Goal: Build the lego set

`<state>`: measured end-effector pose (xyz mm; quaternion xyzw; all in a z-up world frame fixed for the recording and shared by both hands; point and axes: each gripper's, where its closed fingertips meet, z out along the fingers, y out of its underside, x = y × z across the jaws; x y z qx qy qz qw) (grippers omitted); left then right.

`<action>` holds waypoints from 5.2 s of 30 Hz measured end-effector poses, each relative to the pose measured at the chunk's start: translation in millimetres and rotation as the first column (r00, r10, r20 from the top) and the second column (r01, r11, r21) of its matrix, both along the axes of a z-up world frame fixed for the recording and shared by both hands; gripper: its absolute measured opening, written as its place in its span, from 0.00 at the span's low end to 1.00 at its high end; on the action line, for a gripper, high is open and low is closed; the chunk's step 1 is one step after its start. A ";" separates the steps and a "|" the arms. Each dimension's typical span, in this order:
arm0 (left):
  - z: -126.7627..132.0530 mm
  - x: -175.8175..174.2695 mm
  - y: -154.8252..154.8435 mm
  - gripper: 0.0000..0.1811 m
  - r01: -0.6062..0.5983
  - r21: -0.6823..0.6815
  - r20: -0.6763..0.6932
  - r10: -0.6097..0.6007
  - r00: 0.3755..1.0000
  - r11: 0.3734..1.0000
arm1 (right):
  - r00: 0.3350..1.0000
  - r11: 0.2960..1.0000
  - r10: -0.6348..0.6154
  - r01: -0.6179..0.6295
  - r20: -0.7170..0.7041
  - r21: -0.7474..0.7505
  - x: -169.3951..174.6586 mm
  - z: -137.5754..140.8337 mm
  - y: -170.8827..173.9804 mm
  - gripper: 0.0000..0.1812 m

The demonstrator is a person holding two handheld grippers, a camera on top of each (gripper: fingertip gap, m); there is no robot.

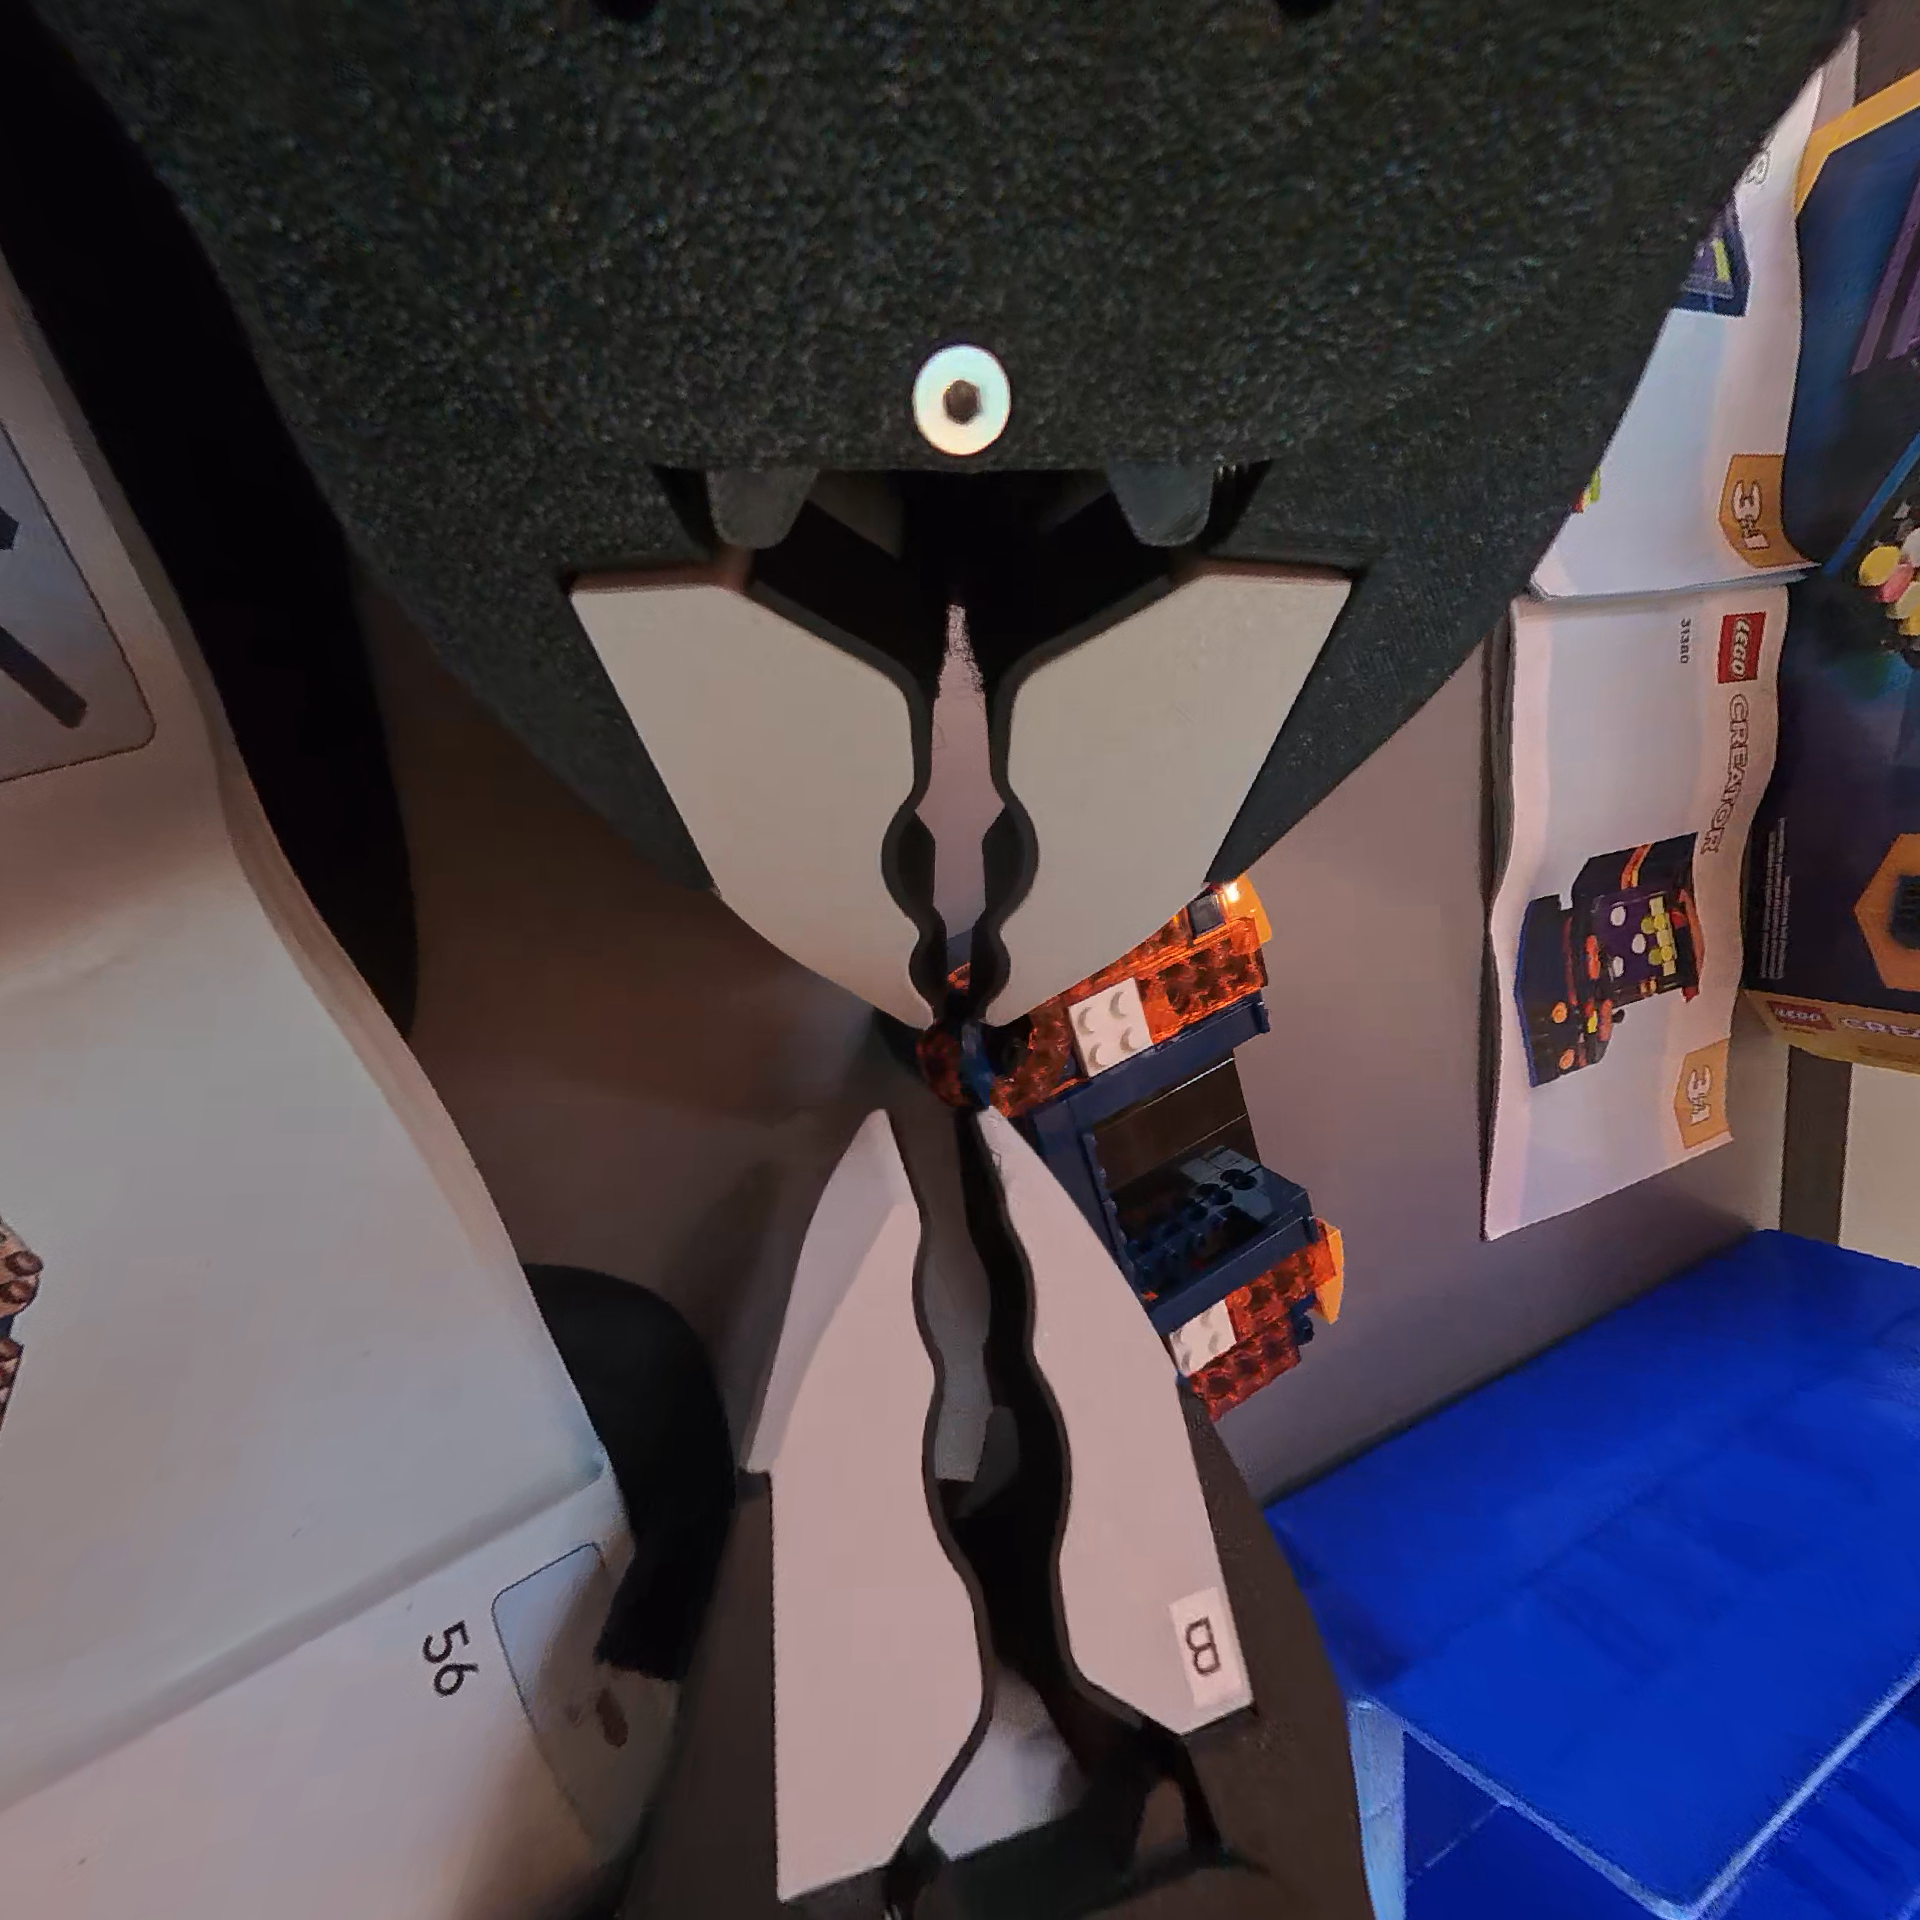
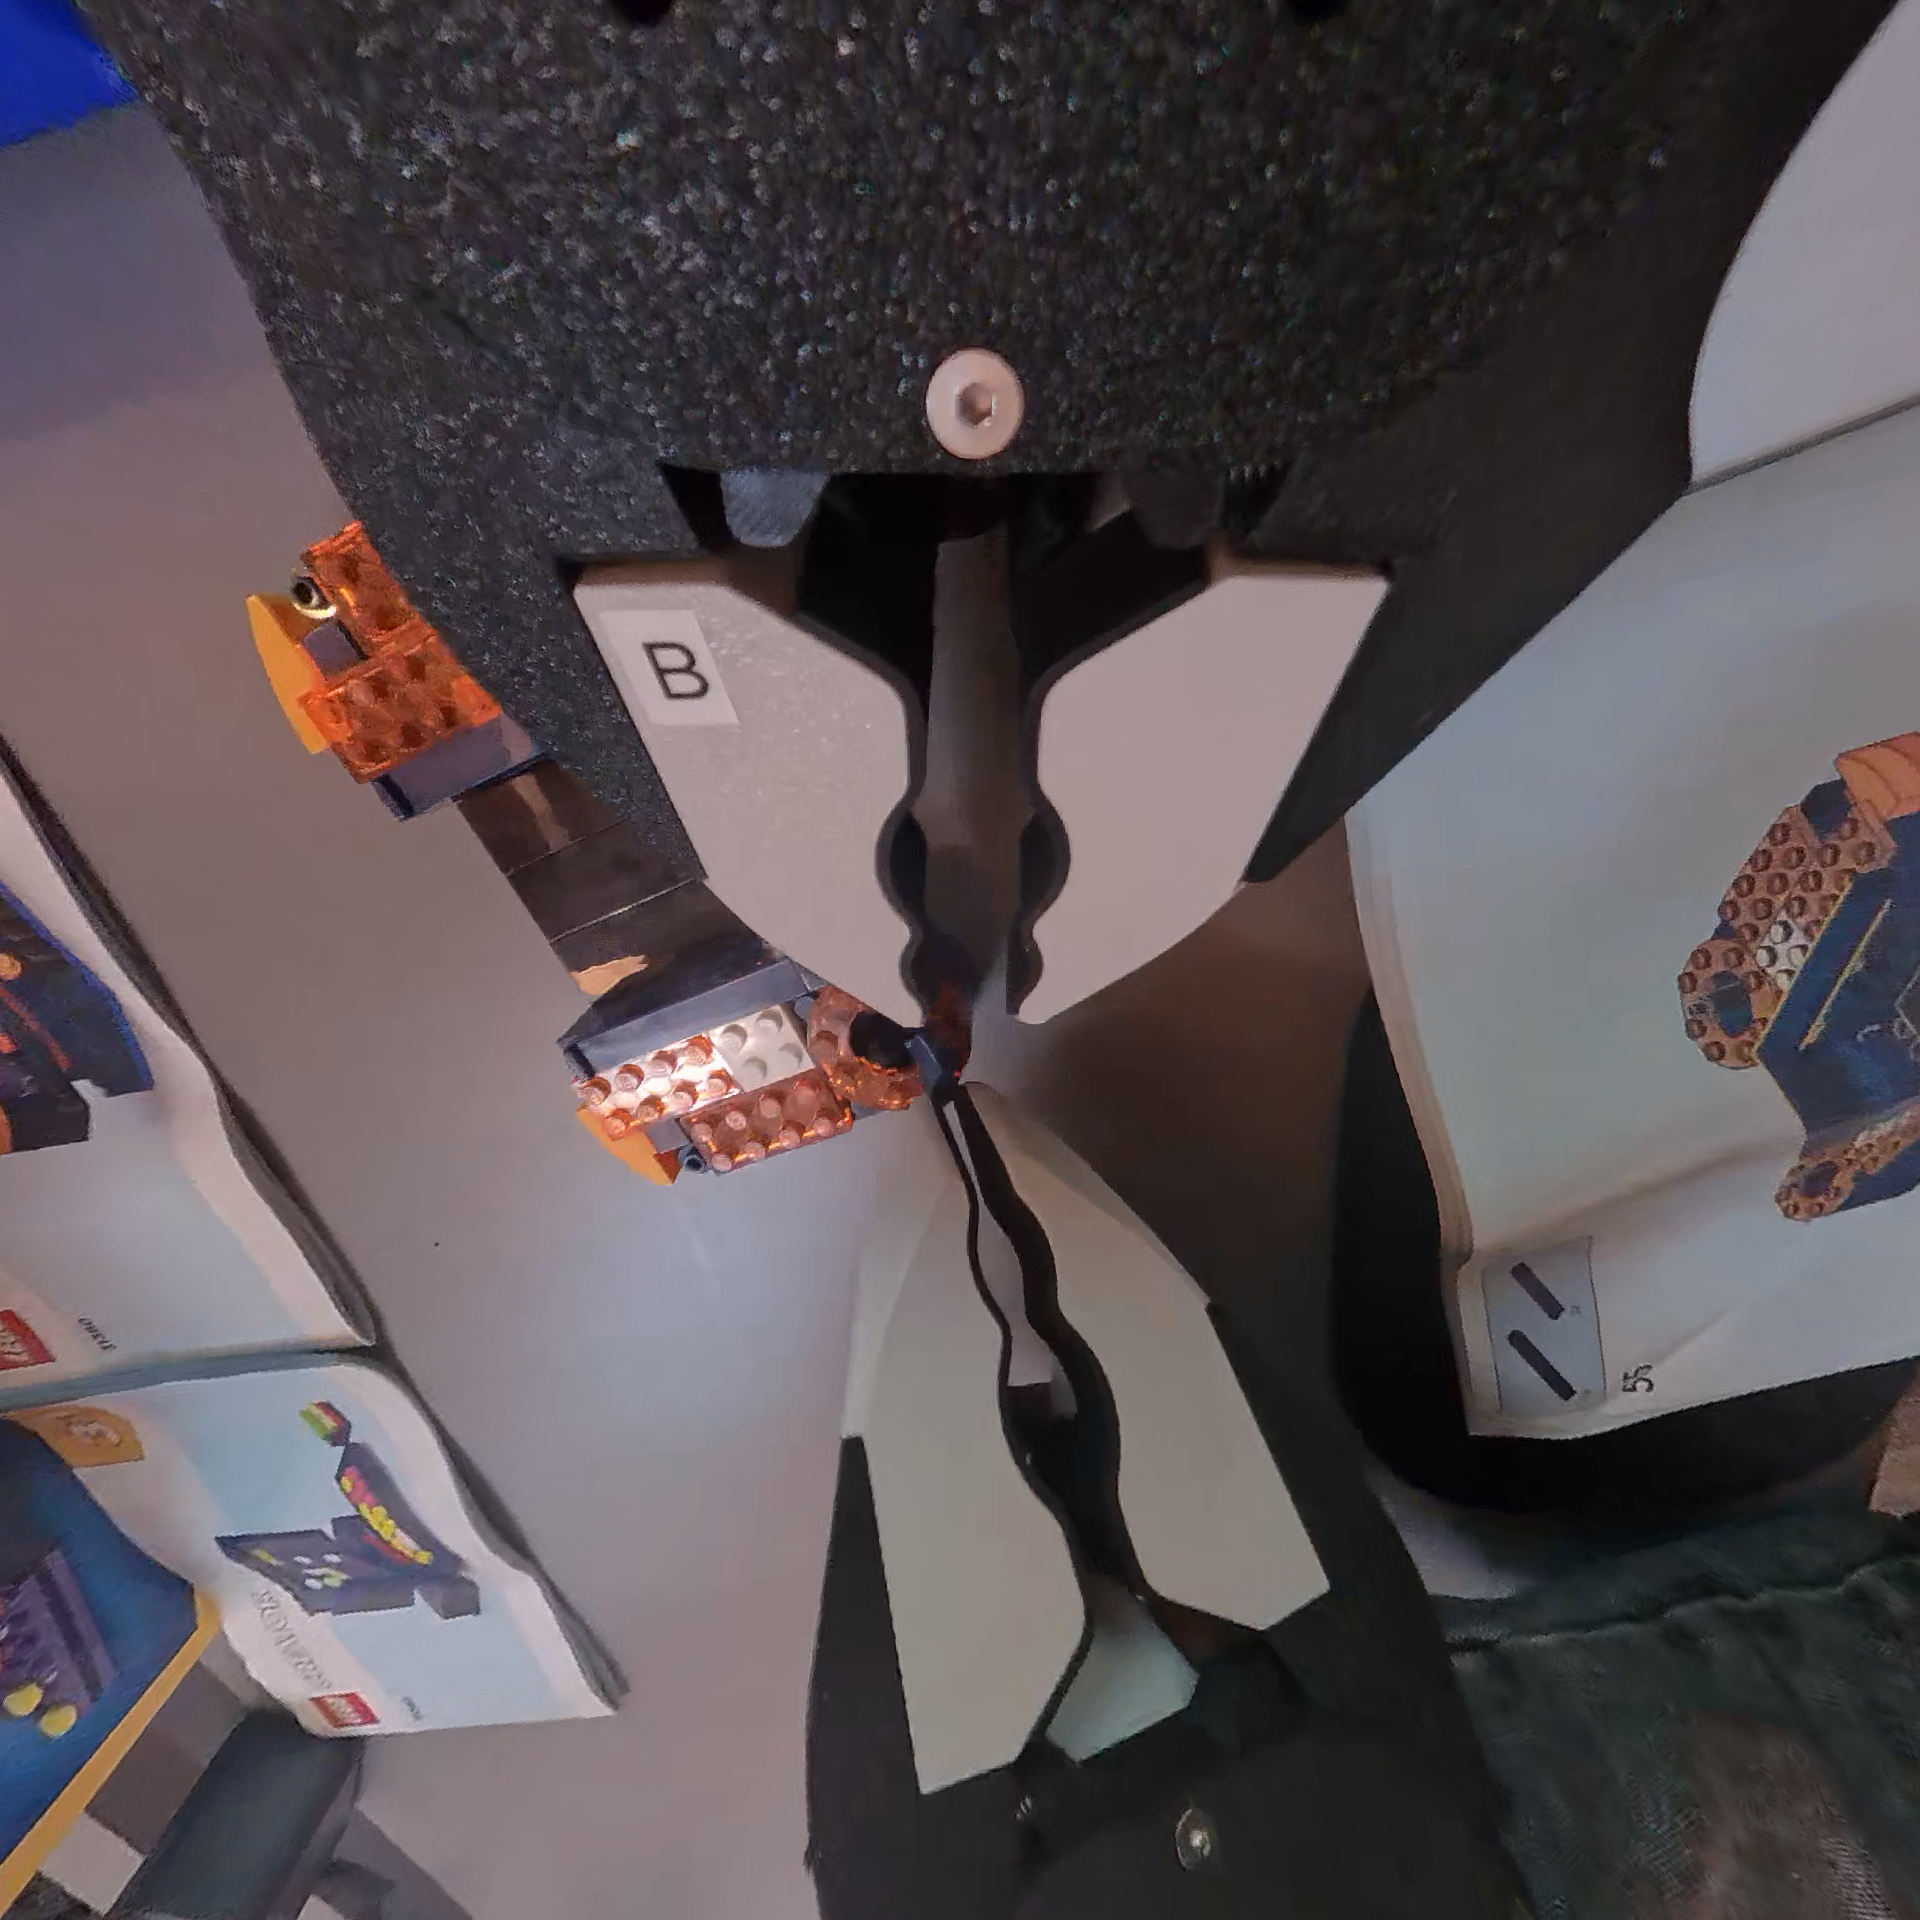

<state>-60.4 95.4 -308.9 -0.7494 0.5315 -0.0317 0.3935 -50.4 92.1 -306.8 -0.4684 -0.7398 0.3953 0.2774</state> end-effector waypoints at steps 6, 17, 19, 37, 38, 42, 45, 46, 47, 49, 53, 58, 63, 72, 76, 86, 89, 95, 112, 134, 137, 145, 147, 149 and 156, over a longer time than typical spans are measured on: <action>-0.6 -3.8 1.1 0.02 0.005 0.012 -0.034 -0.005 0.999 1.000 | 0.999 0.999 -0.023 0.024 -0.047 0.034 -5.6 6.8 4.5 0.00; -2.7 -8.4 1.8 0.02 0.179 0.048 -0.236 -0.163 0.958 0.983 | 0.994 0.995 0.000 0.011 -0.108 0.096 -8.0 10.8 2.2 0.00; -2.7 -7.9 2.3 0.02 0.205 0.049 -0.263 -0.186 0.947 0.977 | 0.995 0.994 -0.002 0.013 -0.100 0.107 -8.8 8.2 2.0 0.00; -3.1 -0.9 4.0 0.02 0.325 0.033 -0.384 -0.288 0.877 0.945 | 0.997 0.995 0.004 0.004 -0.077 0.104 -8.0 1.8 2.2 0.00; -3.1 -0.6 3.9 0.02 0.330 0.032 -0.386 -0.293 0.875 0.944 | 0.997 0.994 0.004 0.004 -0.076 0.105 -8.2 1.4 2.1 0.00; -3.1 -0.2 3.9 0.02 0.343 0.025 -0.398 -0.306 0.865 0.939 | 0.996 0.997 -0.002 0.009 -0.089 0.079 -7.9 4.5 3.4 0.00; -3.2 0.6 4.0 0.02 0.351 0.015 -0.406 -0.315 0.858 0.936 | 0.997 0.998 -0.004 0.009 -0.071 0.070 -7.1 1.8 4.6 0.00; -3.5 0.6 4.2 0.03 0.353 0.011 -0.410 -0.318 0.855 0.936 | 0.998 0.998 0.001 0.004 -0.068 0.067 -6.9 0.8 3.5 0.00; -3.6 0.6 4.1 0.03 0.357 0.006 -0.412 -0.323 0.852 0.934 | 0.998 0.998 0.002 0.002 -0.068 0.065 -6.9 0.9 3.4 0.00; -3.8 0.8 3.9 0.03 0.360 -0.007 -0.416 -0.331 0.847 0.933 | 0.998 0.998 0.000 0.004 -0.064 0.057 -6.8 0.8 3.6 0.00; -4.7 1.2 4.6 0.05 0.358 -0.029 -0.424 -0.335 0.841 0.933 | 0.998 0.999 0.000 0.002 -0.061 0.042 -6.2 0.9 4.0 0.00; -3.7 1.9 3.1 0.05 0.338 -0.035 -0.391 -0.324 0.861 0.940 | 0.999 0.999 0.004 -0.002 -0.054 0.047 -4.4 -0.4 5.3 0.00; -4.0 4.8 1.3 0.05 0.318 -0.038 -0.358 -0.310 0.881 0.947 | 0.999 0.999 0.007 -0.005 -0.050 0.044 -3.6 -1.0 5.9 0.00; -2.8 7.7 1.8 0.04 0.299 -0.019 -0.369 -0.285 0.885 0.954 | 0.998 0.999 -0.009 0.012 -0.060 0.051 -2.4 0.5 10.2 0.00; -2.0 8.1 2.5 0.04 0.282 -0.025 -0.382 -0.270 0.884 0.959 | 0.999 1.000 0.006 -0.005 -0.045 0.028 1.0 -0.1 9.6 0.06; -0.2 7.9 1.1 0.05 0.248 -0.026 -0.365 -0.241 0.899 0.968 | 0.997 0.998 0.018 -0.013 -0.080 0.066 3.0 5.1 10.7 0.03; 9.6 5.4 0.6 0.08 0.213 0.007 -0.319 -0.200 0.926 0.977 | 0.987 0.998 -0.023 0.033 -0.156 0.062 11.2 29.8 27.0 0.05; 20.9 -0.5 -4.7 0.13 0.053 0.034 -0.035 -0.052 0.998 0.998 | 0.987 0.997 -0.037 0.025 -0.156 -0.078 39.3 59.7 40.9 0.06; 1.2 1.1 -2.3 0.08 0.000 0.038 0.107 -0.004 0.994 0.999 | 0.989 0.983 0.142 -0.136 -0.041 0.121 -1.6 6.1 2.6 0.04; 2.2 8.8 -2.3 0.04 0.025 0.057 0.101 -0.031 0.994 0.998 | 0.990 0.976 0.138 -0.129 -0.040 0.177 -0.7 0.1 8.6 0.01; 2.9 3.3 0.0 0.05 0.003 0.064 0.091 -0.008 0.996 0.998 | 0.987 0.975 0.151 -0.141 -0.046 0.170 -0.1 1.1 6.2 0.00; -1.0 5.5 1.5 0.02 0.028 0.102 0.043 -0.033 0.999 0.994 | 0.986 0.974 0.159 -0.147 -0.054 0.170 -0.5 0.6 4.5 0.00; -0.9 5.2 0.6 0.02 0.033 0.100 0.038 -0.037 0.999 0.994 | 0.986 0.974 0.159 -0.147 -0.055 0.174 -0.7 0.6 4.4 0.00; -1.5 4.8 -0.4 0.02 0.040 0.098 0.023 -0.042 0.999 0.994 | 0.985 0.973 0.161 -0.150 -0.056 0.174 -0.5 0.6 4.0 0.00; -6.1 1.9 -2.5 0.02 0.052 0.088 -0.032 -0.049 0.998 0.995 | 0.983 0.971 0.171 -0.158 -0.062 0.178 -0.7 0.7 2.2 0.00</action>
